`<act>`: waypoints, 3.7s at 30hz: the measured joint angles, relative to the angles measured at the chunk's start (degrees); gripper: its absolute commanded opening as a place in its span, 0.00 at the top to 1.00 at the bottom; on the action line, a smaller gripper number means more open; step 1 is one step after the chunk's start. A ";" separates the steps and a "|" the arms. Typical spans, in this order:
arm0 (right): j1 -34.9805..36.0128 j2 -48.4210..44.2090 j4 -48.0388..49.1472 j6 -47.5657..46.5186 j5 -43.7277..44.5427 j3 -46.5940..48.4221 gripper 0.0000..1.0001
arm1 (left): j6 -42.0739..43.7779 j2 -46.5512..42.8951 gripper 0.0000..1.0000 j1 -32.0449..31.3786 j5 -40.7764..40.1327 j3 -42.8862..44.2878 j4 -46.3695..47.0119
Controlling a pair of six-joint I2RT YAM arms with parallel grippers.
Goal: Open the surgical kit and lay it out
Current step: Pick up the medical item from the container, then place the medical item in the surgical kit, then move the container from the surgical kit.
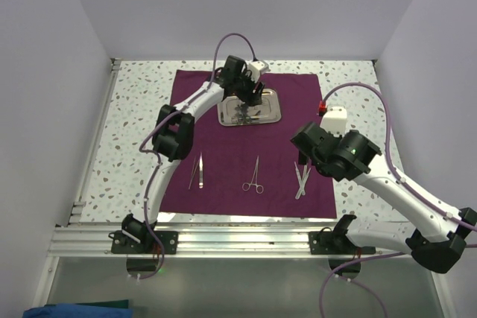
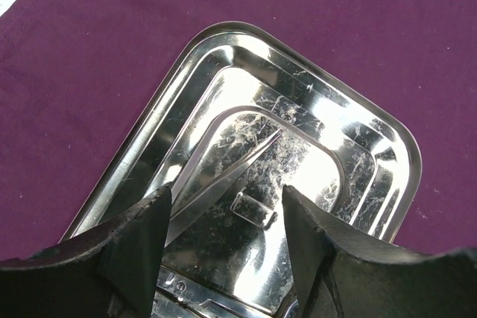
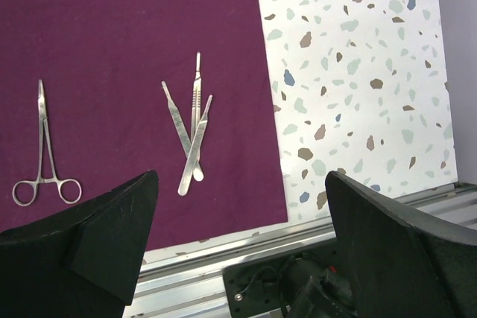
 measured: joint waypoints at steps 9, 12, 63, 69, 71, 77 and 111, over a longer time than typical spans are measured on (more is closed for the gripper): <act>-0.04 0.04 0.00 -0.11 0.00 0.00 0.02 | 1.92 0.96 0.36 0.02 -3.80 -0.81 -0.70; -0.15 0.07 0.00 -0.17 0.02 0.00 0.02 | 2.47 0.96 0.47 -0.33 -5.70 -0.81 -0.74; -7.96 9.01 26.32 -21.38 -15.34 3.13 0.02 | -34.12 -71.01 1.00 -4.39 -31.19 -75.01 -11.82; -12.92 20.61 29.07 -24.59 -21.99 17.00 0.02 | -36.61 -70.47 0.65 -4.50 -31.45 -77.96 -11.54; -14.01 25.40 30.10 -24.76 -25.33 21.70 0.02 | -37.35 -69.83 0.42 -4.50 -31.58 -78.75 -11.50; -16.92 39.17 30.88 -24.68 -33.14 30.16 0.02 | -38.12 -69.81 0.20 -4.50 -32.11 -79.73 -11.65; -18.71 93.68 26.73 -23.65 -34.42 80.08 0.11 | -37.20 -76.54 0.23 -4.48 -30.08 -79.21 -19.41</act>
